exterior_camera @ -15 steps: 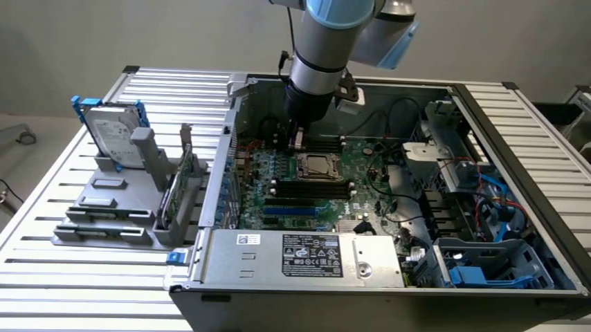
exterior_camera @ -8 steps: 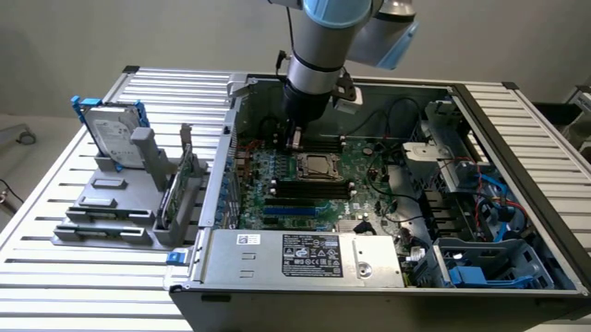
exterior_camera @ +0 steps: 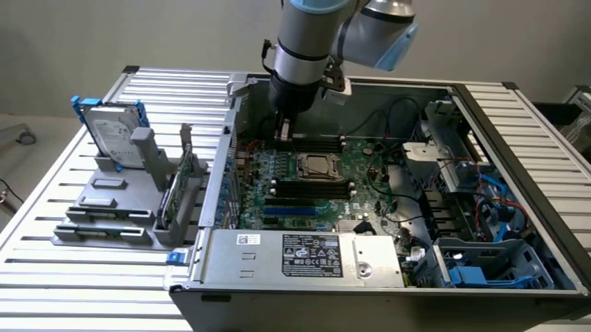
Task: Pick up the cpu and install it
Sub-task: 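Install the first cpu locking lever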
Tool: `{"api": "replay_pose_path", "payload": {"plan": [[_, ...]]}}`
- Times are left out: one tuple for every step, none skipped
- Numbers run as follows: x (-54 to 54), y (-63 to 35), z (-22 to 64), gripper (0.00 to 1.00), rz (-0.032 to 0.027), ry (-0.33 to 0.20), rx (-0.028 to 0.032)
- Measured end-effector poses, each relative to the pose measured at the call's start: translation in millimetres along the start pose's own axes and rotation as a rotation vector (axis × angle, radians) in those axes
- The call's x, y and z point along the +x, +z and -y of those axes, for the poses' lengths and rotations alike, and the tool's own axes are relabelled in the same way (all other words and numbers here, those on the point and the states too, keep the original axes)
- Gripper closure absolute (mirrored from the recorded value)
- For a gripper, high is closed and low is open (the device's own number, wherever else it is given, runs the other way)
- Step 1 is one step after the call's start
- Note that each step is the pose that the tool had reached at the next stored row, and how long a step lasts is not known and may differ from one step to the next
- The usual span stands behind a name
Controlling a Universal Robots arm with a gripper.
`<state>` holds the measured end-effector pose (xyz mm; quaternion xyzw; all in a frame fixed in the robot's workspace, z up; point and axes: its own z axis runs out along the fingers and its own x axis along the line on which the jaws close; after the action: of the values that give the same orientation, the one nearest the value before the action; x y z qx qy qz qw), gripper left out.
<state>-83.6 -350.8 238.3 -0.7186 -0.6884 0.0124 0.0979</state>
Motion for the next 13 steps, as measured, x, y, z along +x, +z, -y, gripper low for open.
{"api": "replay_pose_path", "payload": {"plan": [[0.0, -1.0, 2.8, 0.89, -0.0010, 0.001, -0.0004], [0.0, -1.5, 5.2, 0.89, -0.0019, 0.003, -0.0007], [-0.1, -1.5, 7.5, 0.89, -0.0029, 0.006, -0.0011], [-0.2, -1.3, 9.5, 0.89, -0.0039, 0.010, -0.0014], [-0.2, -1.1, 11.3, 0.89, -0.0048, 0.015, -0.0020], [-0.3, -0.8, 12.9, 0.89, -0.0060, 0.022, -0.0028], [-0.4, -0.6, 13.9, 0.89, -0.0072, 0.029, -0.0036], [-0.4, -0.5, 14.9, 0.89, -0.0085, 0.037, -0.0047], [-0.5, -0.4, 15.6, 0.89, -0.0100, 0.046, -0.0059], [-0.5, -0.3, 16.2, 0.89, -0.0116, 0.056, -0.0070], [-0.5, -0.1, 16.7, 0.89, -0.0134, 0.067, -0.0083], [-0.6, 0.1, 17.1, 0.89, -0.0154, 0.079, -0.0097], [-0.6, 0.3, 17.5, 0.89, -0.0172, 0.090, -0.0111]]}}
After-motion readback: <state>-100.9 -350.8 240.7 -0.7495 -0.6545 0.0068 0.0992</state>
